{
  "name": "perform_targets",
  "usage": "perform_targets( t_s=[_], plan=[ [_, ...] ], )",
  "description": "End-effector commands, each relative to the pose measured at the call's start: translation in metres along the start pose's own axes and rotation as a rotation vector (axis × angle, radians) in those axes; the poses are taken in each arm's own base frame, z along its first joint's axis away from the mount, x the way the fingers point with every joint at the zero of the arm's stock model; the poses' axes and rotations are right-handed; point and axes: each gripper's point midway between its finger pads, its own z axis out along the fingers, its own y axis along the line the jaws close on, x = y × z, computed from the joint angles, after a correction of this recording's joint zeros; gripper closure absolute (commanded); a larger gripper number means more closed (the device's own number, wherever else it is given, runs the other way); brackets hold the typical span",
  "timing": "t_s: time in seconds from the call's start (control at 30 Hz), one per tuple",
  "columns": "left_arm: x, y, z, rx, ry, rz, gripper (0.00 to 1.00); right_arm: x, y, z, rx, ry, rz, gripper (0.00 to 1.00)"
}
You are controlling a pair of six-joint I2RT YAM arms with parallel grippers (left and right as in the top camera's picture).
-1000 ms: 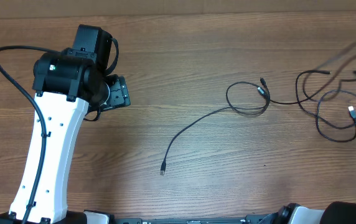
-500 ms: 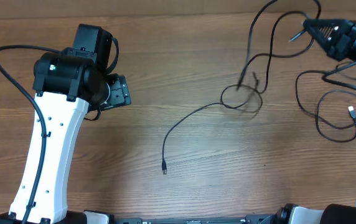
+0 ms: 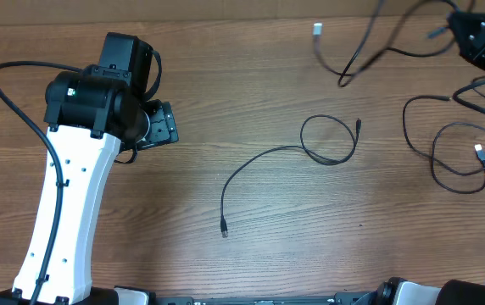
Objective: Untangle cables
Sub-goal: 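Lift the cable up and right, dropping it on the right-side pile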
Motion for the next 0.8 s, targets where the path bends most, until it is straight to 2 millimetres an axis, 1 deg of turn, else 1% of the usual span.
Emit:
perform_targets(
  t_s=[0.0,0.1,0.17,0.2,0.23,0.3,0.4,0.47,0.57,0.63,0.73,0.77],
  plan=[
    [-0.003,0.001,-0.008,0.010,-0.025,-0.011,0.21,-0.026,-0.071,-0.030,0.415,-0.154,0.037,0.96],
    [-0.003,0.000,-0.008,0.011,-0.027,-0.011,0.21,-0.028,-0.105,-0.047,0.568,-0.183,0.069,0.96],
    [-0.003,0.000,-0.008,0.011,-0.027,-0.011,0.21,-0.025,-0.129,-0.061,0.668,-0.186,0.106,0.96],
    [-0.003,0.000,-0.008,0.012,-0.027,-0.011,0.21,-0.022,-0.144,-0.069,0.729,-0.192,0.153,0.96],
    [-0.003,0.000,-0.008,0.014,-0.025,-0.011,0.21,-0.017,-0.162,-0.078,0.799,-0.197,0.213,0.96],
    [-0.002,-0.002,-0.008,0.023,-0.021,-0.011,0.21,-0.004,-0.187,-0.089,0.886,-0.179,0.289,0.96],
    [-0.002,-0.003,-0.008,0.028,-0.019,-0.011,0.21,0.017,-0.217,-0.091,0.947,-0.100,0.353,0.96],
    [-0.002,-0.003,-0.008,0.028,-0.018,-0.011,0.21,0.031,-0.231,-0.088,0.974,-0.046,0.387,0.96],
    [-0.001,-0.003,-0.008,0.028,-0.018,-0.011,0.21,0.046,-0.245,-0.081,0.995,0.015,0.415,0.96],
    [-0.001,-0.002,-0.008,0.027,-0.016,-0.010,0.21,0.054,-0.251,-0.077,1.003,0.044,0.428,0.90],
    [-0.001,-0.002,-0.008,0.027,-0.015,-0.010,0.21,0.062,-0.257,-0.074,1.014,0.078,0.443,0.84],
    [-0.001,-0.002,-0.008,0.027,-0.015,-0.010,0.21,0.065,-0.258,-0.074,1.017,0.088,0.448,0.78]
  ],
)
